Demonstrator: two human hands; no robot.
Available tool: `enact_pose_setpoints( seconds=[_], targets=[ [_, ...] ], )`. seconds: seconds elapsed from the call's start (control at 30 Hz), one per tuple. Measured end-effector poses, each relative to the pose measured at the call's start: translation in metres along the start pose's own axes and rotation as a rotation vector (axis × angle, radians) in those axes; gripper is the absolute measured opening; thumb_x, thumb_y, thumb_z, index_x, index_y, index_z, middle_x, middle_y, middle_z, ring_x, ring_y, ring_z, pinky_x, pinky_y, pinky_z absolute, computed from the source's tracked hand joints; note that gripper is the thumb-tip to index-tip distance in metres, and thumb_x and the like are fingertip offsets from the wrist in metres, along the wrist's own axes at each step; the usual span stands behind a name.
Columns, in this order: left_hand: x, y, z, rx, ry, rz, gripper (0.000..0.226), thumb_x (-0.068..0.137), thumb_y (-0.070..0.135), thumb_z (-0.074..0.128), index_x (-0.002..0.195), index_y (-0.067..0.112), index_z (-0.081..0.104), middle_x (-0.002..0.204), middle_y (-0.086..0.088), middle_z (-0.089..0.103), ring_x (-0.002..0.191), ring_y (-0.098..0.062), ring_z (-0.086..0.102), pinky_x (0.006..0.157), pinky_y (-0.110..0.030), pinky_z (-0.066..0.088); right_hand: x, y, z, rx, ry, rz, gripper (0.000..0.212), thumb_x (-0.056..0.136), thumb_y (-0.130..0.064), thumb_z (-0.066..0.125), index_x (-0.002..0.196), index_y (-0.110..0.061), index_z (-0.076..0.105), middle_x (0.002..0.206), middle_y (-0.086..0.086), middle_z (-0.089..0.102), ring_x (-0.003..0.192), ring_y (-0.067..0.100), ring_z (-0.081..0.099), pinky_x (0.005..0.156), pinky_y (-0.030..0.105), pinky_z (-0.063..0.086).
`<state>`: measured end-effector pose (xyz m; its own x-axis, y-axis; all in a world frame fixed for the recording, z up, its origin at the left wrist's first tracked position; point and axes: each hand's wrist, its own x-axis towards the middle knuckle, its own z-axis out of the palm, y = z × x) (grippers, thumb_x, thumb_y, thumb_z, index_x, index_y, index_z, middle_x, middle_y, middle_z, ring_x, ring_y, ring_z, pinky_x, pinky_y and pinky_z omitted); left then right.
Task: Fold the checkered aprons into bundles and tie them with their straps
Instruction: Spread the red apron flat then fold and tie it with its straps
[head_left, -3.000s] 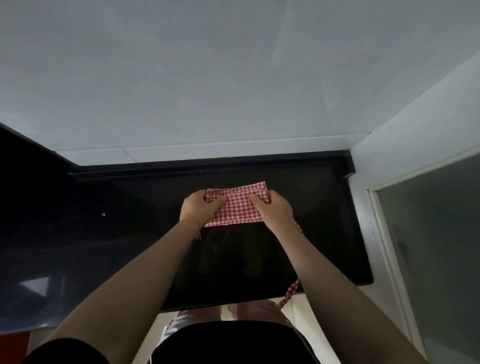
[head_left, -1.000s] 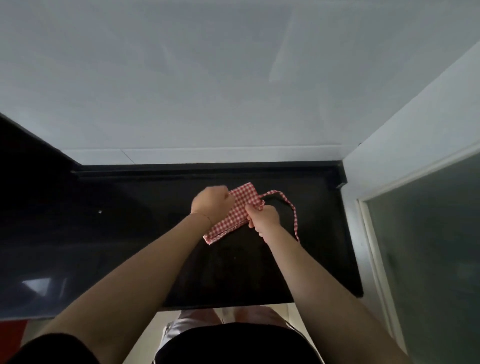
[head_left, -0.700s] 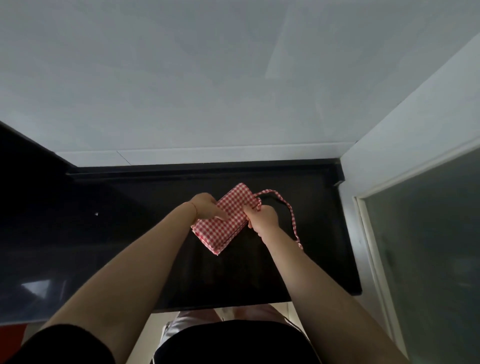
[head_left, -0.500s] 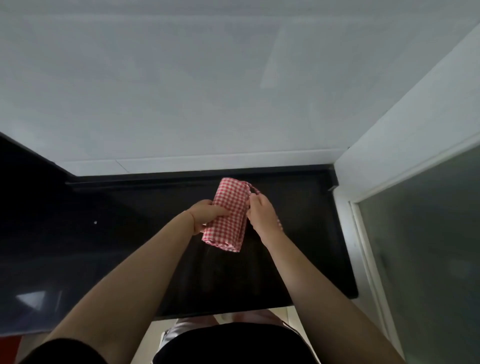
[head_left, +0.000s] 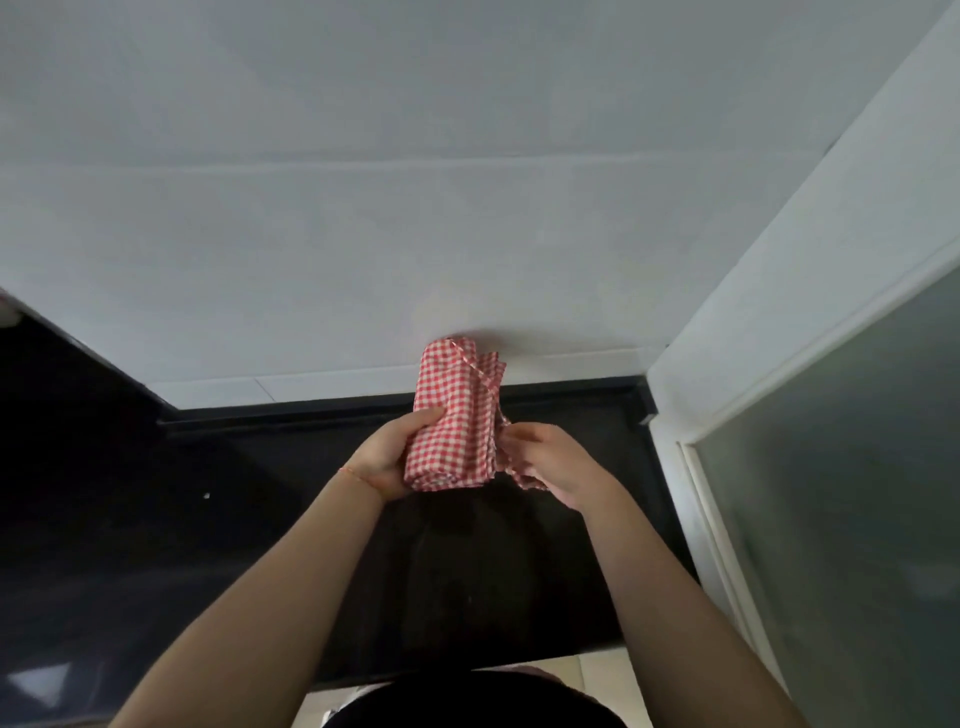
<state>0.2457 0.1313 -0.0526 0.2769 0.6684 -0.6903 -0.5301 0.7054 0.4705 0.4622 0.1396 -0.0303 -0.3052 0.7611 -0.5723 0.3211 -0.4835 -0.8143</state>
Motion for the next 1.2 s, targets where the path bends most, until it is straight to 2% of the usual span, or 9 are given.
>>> enact_pose_setpoints(
  seconds=[0.13, 0.3, 0.43, 0.53, 0.63, 0.77, 0.83, 0.93, 1.2],
  targets=[
    [-0.005, -0.003, 0.014, 0.099, -0.116, 0.024, 0.073, 0.074, 0.023, 0.078, 0.138, 0.004, 0.05, 0.131, -0.017, 0.064, 0.115, -0.034, 0.064, 0.092, -0.049, 0.054, 0.0, -0.008, 0.02, 0.054, 0.062, 0.041, 0.022, 0.105, -0.015, 0.045, 0.103, -0.012, 0.067, 0.081, -0.003, 0.067, 0.061, 0.003, 0.065, 0.047, 0.008, 0.045],
    [-0.006, -0.002, 0.016, 0.126, -0.173, 0.039, 0.096, 0.061, 0.03, 0.093, 0.143, 0.008, 0.047, 0.137, -0.016, 0.06, 0.125, -0.036, 0.057, 0.106, -0.053, 0.046, 0.0, -0.006, 0.028, 0.142, 0.151, 0.071, 0.027, 0.105, -0.008, 0.042, 0.12, 0.007, 0.059, 0.086, 0.003, 0.061, 0.07, 0.008, 0.056, 0.046, 0.007, 0.045],
    [-0.008, -0.007, 0.014, 0.169, -0.187, -0.009, 0.076, 0.079, 0.035, 0.079, 0.143, 0.01, 0.046, 0.139, -0.016, 0.058, 0.13, -0.036, 0.054, 0.113, -0.055, 0.038, -0.003, -0.01, 0.027, 0.098, 0.152, 0.083, 0.025, 0.105, -0.008, 0.043, 0.119, 0.004, 0.06, 0.111, 0.017, 0.066, 0.075, 0.012, 0.059, 0.056, 0.007, 0.049],
    [-0.01, -0.009, 0.017, 0.276, -0.155, -0.039, 0.063, 0.086, 0.038, 0.072, 0.139, 0.012, 0.049, 0.133, -0.013, 0.063, 0.126, -0.032, 0.058, 0.109, -0.049, 0.044, -0.004, -0.006, 0.023, 0.052, 0.132, 0.126, 0.028, 0.105, -0.013, 0.043, 0.123, 0.001, 0.059, 0.115, 0.013, 0.066, 0.097, 0.025, 0.065, 0.081, 0.022, 0.056],
    [-0.011, -0.013, 0.021, 0.342, -0.105, -0.038, 0.056, 0.086, 0.037, 0.067, 0.134, 0.015, 0.05, 0.128, -0.011, 0.066, 0.12, -0.03, 0.061, 0.101, -0.045, 0.05, -0.006, 0.002, 0.015, 0.187, 0.047, 0.197, 0.029, 0.104, -0.016, 0.047, 0.131, -0.008, 0.055, 0.111, -0.003, 0.064, 0.088, 0.008, 0.064, 0.066, 0.01, 0.052],
    [0.0, -0.026, 0.014, 0.355, -0.055, -0.016, 0.061, 0.082, 0.038, 0.072, 0.135, 0.014, 0.051, 0.127, -0.01, 0.067, 0.119, -0.03, 0.062, 0.104, -0.047, 0.048, -0.001, 0.023, 0.001, 0.659, 0.012, 0.271, 0.047, 0.1, -0.052, 0.046, 0.123, -0.011, 0.056, 0.126, 0.012, 0.064, 0.115, 0.03, 0.062, 0.102, 0.051, 0.049],
    [0.013, -0.039, 0.012, 0.377, -0.006, -0.016, 0.063, 0.084, 0.038, 0.074, 0.138, 0.015, 0.05, 0.127, -0.008, 0.067, 0.118, -0.028, 0.063, 0.105, -0.049, 0.047, 0.004, 0.028, 0.005, 0.547, -0.081, 0.264, 0.057, 0.088, -0.066, 0.055, 0.124, -0.022, 0.052, 0.129, 0.006, 0.062, 0.118, 0.027, 0.059, 0.104, 0.052, 0.047],
    [0.029, -0.056, 0.011, 0.449, 0.091, 0.003, 0.056, 0.09, 0.038, 0.068, 0.138, 0.014, 0.051, 0.126, -0.007, 0.065, 0.115, -0.025, 0.063, 0.104, -0.046, 0.048, 0.013, 0.039, 0.016, 0.295, 0.025, 0.241, 0.066, 0.08, -0.043, 0.078, 0.136, -0.021, 0.049, 0.13, 0.002, 0.061, 0.113, 0.02, 0.06, 0.096, 0.039, 0.048],
    [0.052, -0.062, -0.014, 0.921, 0.206, -0.148, 0.055, 0.099, 0.057, 0.044, 0.112, 0.007, 0.063, 0.103, -0.007, 0.065, 0.087, -0.018, 0.06, 0.093, -0.035, 0.052, 0.029, 0.079, 0.02, -0.052, 0.132, 0.342, 0.076, 0.083, -0.034, 0.078, 0.145, -0.019, 0.038, 0.141, 0.004, 0.052, 0.127, 0.026, 0.052, 0.108, 0.048, 0.042]
  ],
)
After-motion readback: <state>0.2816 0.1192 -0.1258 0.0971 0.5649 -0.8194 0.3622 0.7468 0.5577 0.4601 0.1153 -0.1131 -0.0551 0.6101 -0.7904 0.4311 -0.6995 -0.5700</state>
